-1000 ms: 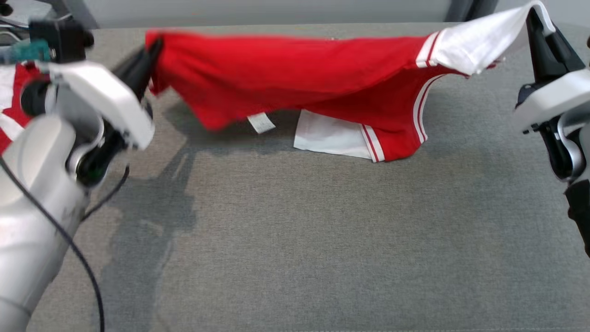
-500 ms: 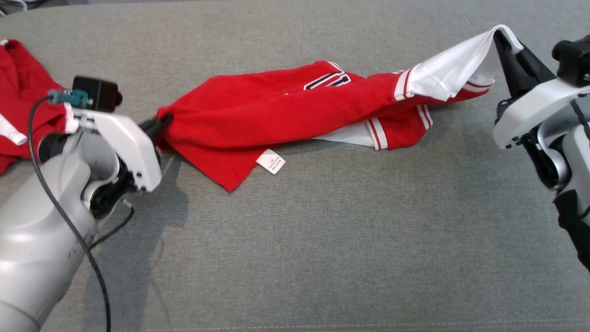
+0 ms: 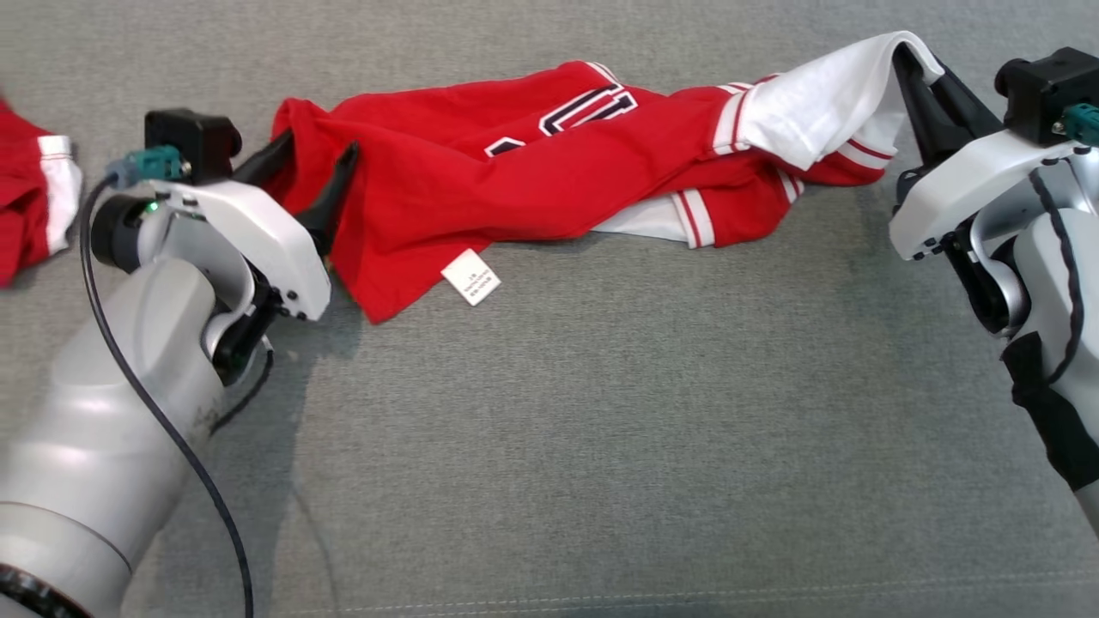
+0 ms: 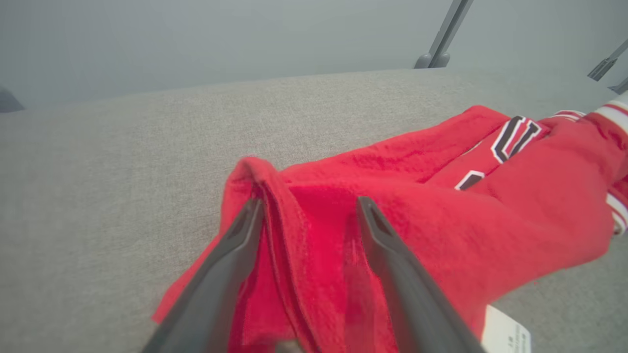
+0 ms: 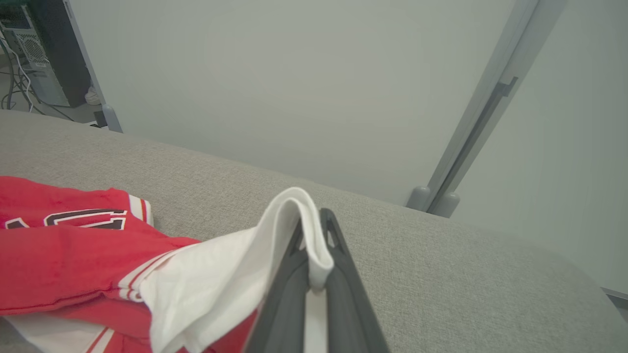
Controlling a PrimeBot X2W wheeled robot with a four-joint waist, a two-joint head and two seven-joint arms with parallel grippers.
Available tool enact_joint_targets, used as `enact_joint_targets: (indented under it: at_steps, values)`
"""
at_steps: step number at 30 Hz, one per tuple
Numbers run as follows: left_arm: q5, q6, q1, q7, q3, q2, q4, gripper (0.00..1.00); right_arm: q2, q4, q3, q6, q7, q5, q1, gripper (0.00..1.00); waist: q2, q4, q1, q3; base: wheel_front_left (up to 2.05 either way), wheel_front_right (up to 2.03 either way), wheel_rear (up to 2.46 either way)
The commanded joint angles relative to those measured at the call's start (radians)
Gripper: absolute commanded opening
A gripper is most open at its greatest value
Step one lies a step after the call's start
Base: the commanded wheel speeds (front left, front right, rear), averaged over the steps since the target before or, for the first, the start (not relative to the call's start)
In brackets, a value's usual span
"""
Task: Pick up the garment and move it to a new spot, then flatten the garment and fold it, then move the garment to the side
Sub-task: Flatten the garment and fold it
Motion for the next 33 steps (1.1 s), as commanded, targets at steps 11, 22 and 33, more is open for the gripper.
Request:
enact_joint_targets:
  at_steps: [11,22,33]
  values:
    - [-0.047,-0.007,0.13,-0.121,0.038,-0.057,-0.026,1.0,-0.024,0.033,-0.013,0.0,-0.043,0.029,0.066,0.0,0.0,0.113,0.0,-0.079,0.0,0.0,0.0]
    - [0.029,-0.005,0.278,-0.125,0.105,-0.12,-0.092,1.0,-0.015,0.047,0.001,0.0,-0.052,0.041,0.087,0.0,0.0,0.122,0.0,-0.1,0.0,0.0,0.0]
    - [0.078,-0.006,0.342,-0.125,0.143,-0.185,-0.056,1.0,-0.005,0.051,0.02,0.0,-0.059,0.048,0.085,0.0,0.0,0.094,0.0,-0.104,0.0,0.0,0.0]
